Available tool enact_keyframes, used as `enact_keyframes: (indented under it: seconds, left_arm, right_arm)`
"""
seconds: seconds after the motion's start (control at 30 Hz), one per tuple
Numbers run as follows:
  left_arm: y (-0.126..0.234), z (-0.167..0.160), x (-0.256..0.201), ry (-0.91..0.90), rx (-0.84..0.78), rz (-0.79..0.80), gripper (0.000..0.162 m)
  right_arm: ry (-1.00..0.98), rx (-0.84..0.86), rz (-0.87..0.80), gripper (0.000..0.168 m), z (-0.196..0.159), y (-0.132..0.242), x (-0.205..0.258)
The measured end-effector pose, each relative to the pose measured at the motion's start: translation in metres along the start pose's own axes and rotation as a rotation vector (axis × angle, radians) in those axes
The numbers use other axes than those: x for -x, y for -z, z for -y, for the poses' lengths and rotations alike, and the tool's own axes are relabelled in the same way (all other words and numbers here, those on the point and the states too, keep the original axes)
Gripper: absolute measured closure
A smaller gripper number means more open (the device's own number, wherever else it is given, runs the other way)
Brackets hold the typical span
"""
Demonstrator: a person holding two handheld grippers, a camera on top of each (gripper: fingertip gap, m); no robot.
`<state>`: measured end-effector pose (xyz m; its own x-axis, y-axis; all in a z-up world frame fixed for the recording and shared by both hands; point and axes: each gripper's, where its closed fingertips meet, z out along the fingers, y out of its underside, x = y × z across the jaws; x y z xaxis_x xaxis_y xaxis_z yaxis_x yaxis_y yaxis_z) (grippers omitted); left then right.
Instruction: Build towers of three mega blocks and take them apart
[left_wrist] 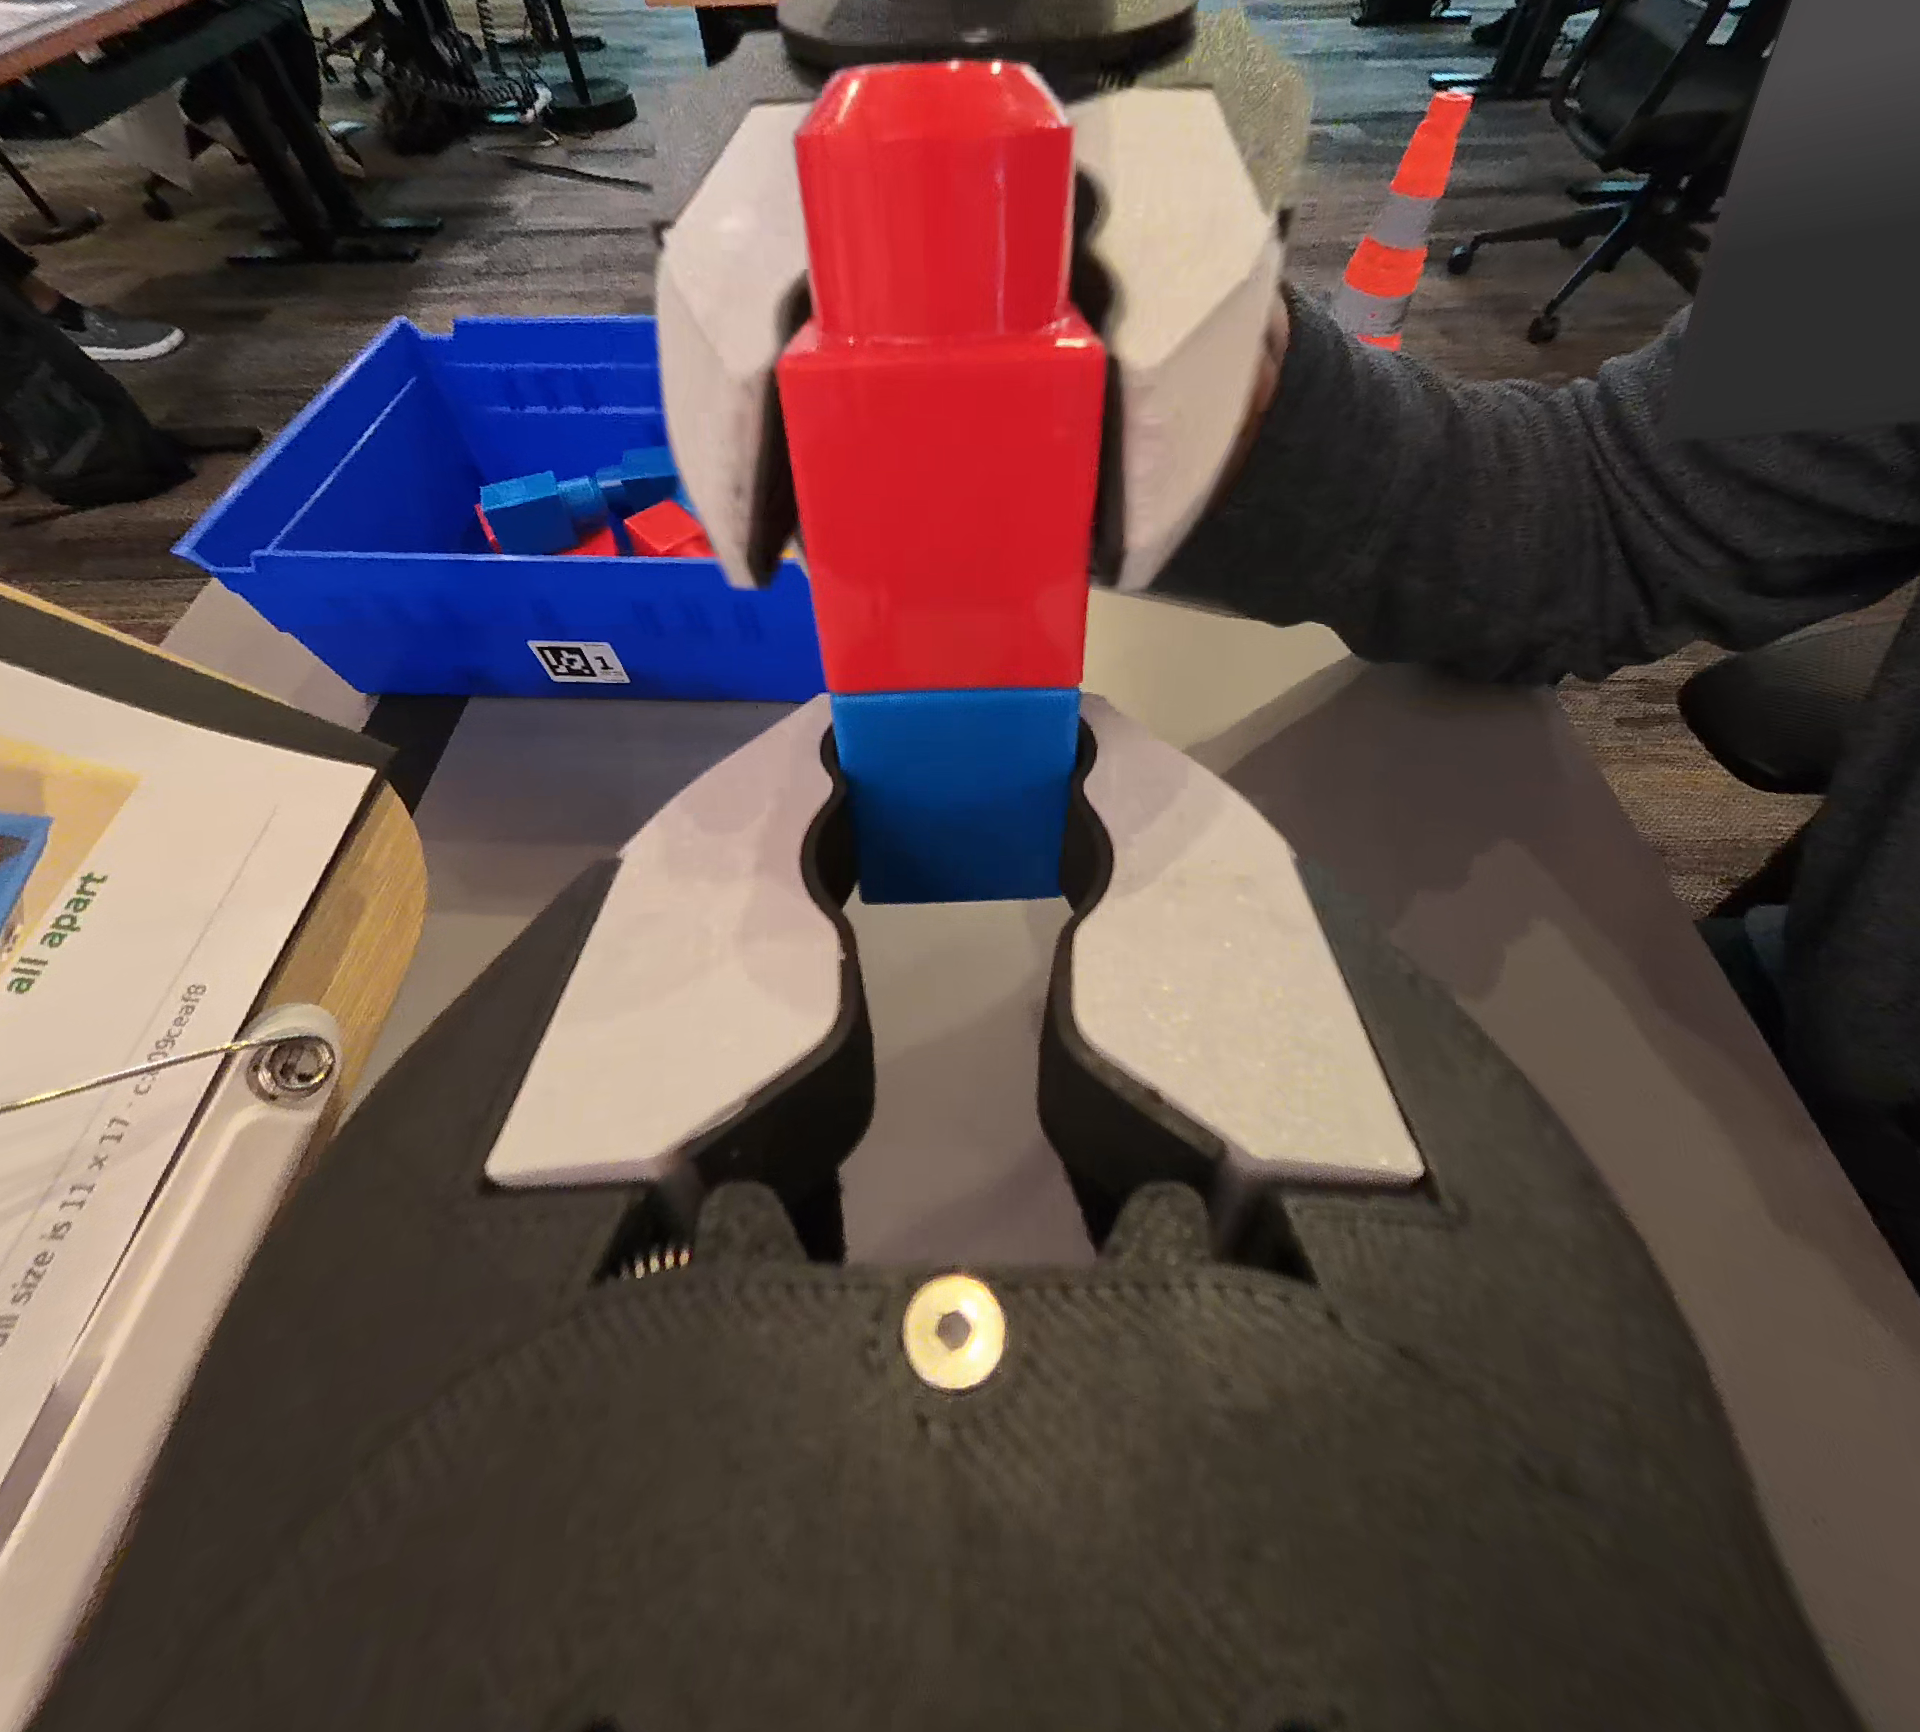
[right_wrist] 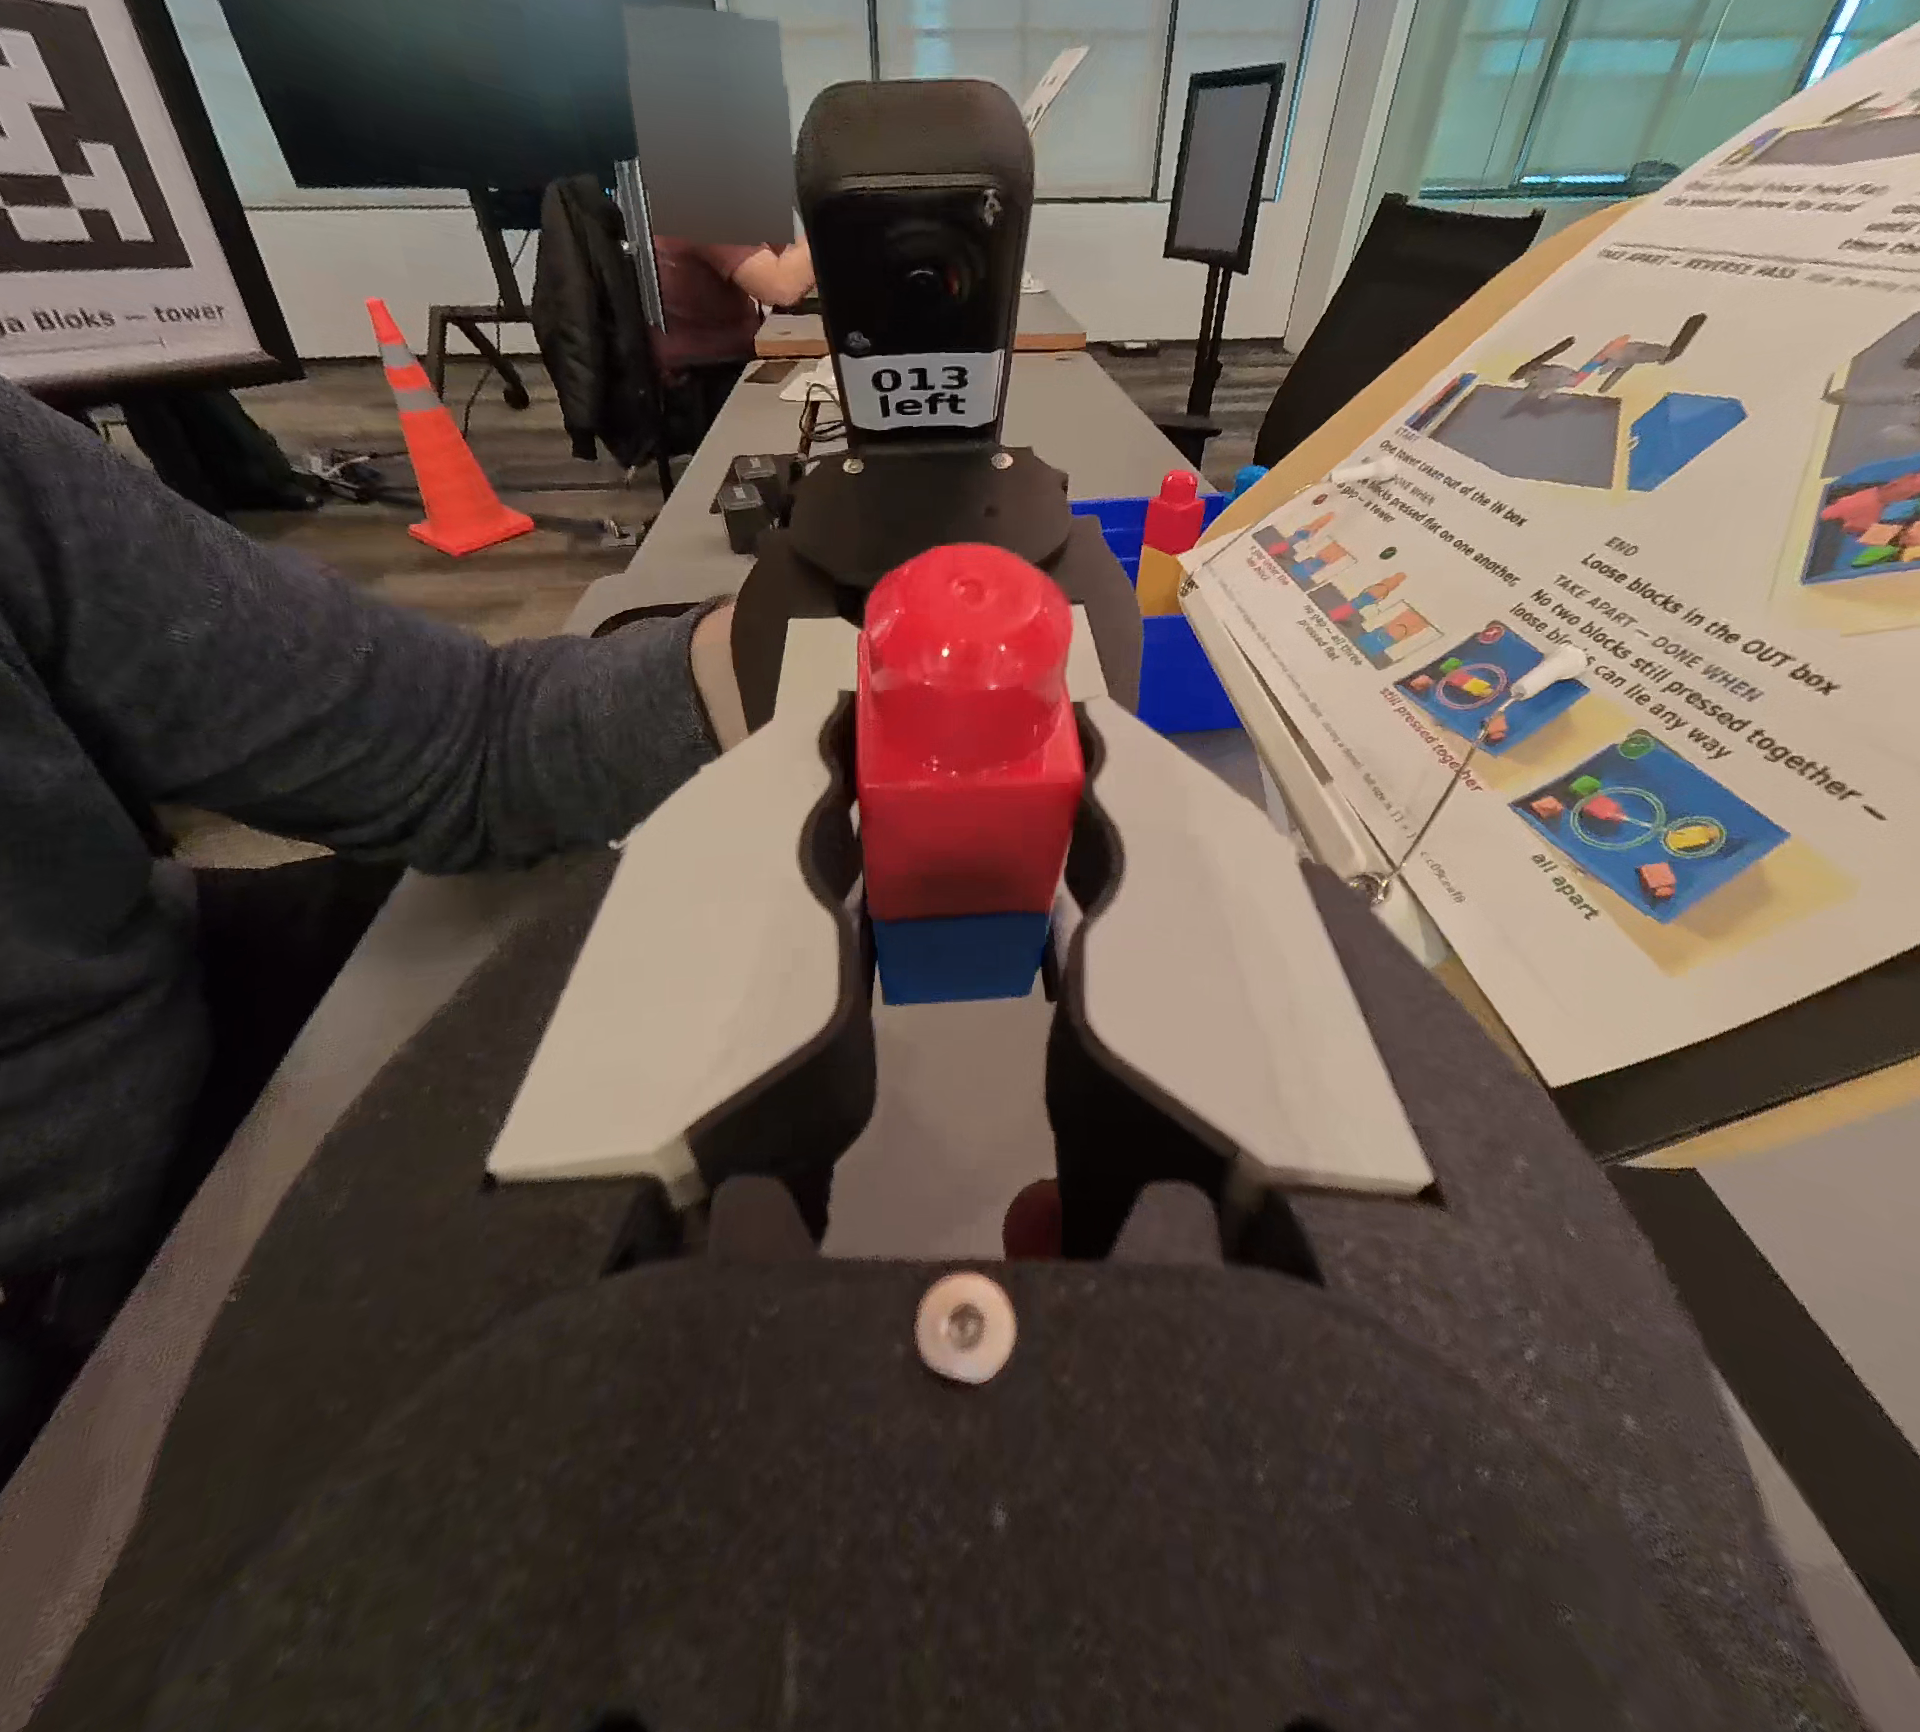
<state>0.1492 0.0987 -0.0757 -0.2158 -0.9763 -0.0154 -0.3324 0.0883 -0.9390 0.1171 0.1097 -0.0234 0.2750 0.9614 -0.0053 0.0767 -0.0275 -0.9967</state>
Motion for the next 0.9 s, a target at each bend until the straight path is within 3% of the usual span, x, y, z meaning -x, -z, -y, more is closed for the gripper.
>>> enact_keyframes:
  seconds: [0.37,0.47,0.7,0.9]
  left_arm:
    - [0.002,0.004,-0.005,0.021,-0.013,-0.025,0.126]
    - [-0.004,-0.019,0.004,-0.005,0.108,0.034,0.126]
    - [-0.013,-0.018,-0.003,-0.001,0.1,-0.002,0.127]
    - [-0.01,-0.017,-0.002,0.001,0.098,0.005,0.127]
  right_arm:
    - [0.053,0.013,-0.04,0.132,0.007,0.001,0.003]
    - [0.019,-0.152,-0.044,0.132,0.035,0.021,0.001]
    - [0.057,-0.062,-0.396,0.132,0.029,0.093,-0.058]
    - [-0.1,0.05,-0.723,0.132,-0.018,0.172,-0.126]
